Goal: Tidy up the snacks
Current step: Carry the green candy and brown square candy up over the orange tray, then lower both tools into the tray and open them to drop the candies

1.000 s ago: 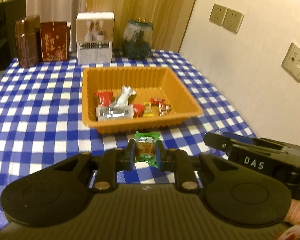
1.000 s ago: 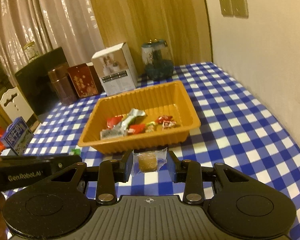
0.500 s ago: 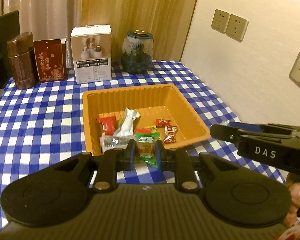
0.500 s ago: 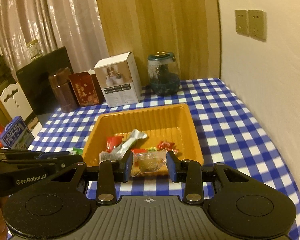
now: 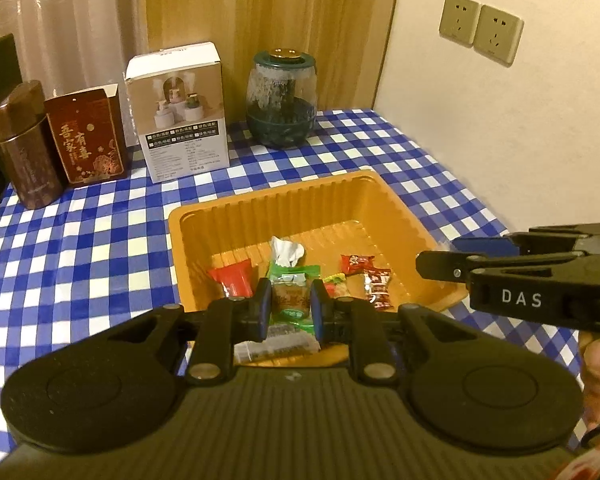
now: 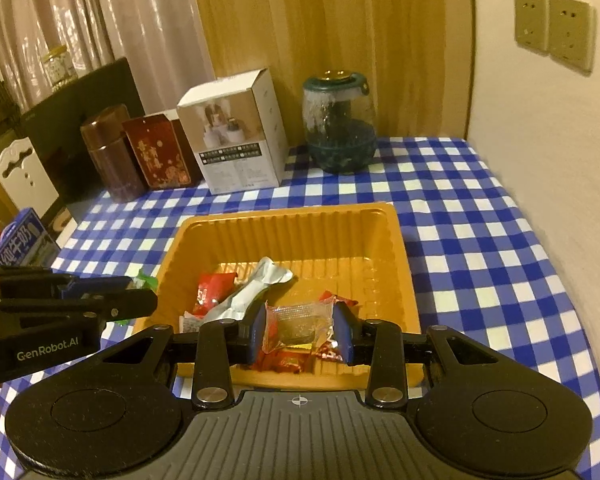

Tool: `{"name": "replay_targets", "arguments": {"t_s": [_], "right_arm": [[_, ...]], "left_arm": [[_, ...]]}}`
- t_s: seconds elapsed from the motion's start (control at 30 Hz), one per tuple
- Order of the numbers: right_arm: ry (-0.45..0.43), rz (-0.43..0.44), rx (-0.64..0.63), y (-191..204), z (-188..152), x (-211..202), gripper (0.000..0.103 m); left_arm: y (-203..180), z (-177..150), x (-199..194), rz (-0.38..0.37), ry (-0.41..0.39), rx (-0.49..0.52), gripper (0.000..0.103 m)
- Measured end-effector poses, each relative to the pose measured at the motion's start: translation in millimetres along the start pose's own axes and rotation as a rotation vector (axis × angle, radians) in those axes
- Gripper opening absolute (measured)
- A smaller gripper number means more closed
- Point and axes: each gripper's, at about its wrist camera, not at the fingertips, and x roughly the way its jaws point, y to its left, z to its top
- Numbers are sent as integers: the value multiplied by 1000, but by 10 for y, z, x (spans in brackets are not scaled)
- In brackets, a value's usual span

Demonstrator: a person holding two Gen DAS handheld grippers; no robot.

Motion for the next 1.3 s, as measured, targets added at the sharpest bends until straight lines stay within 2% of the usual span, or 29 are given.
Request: {"name": "replay_targets", "arguments": {"t_s": [0.57,0.93,1.3], "right_arm": [[105,13,-11,-148,369,538,37],[152,28,38,-269,432,832,37],[161,29,63,-296,425,1016,37]], "left_arm": [[199,302,479,-1,74,-15,18],[397,442,787,-23,109,-61,18],[388,458,1052,-23,126,-64,18]]}}
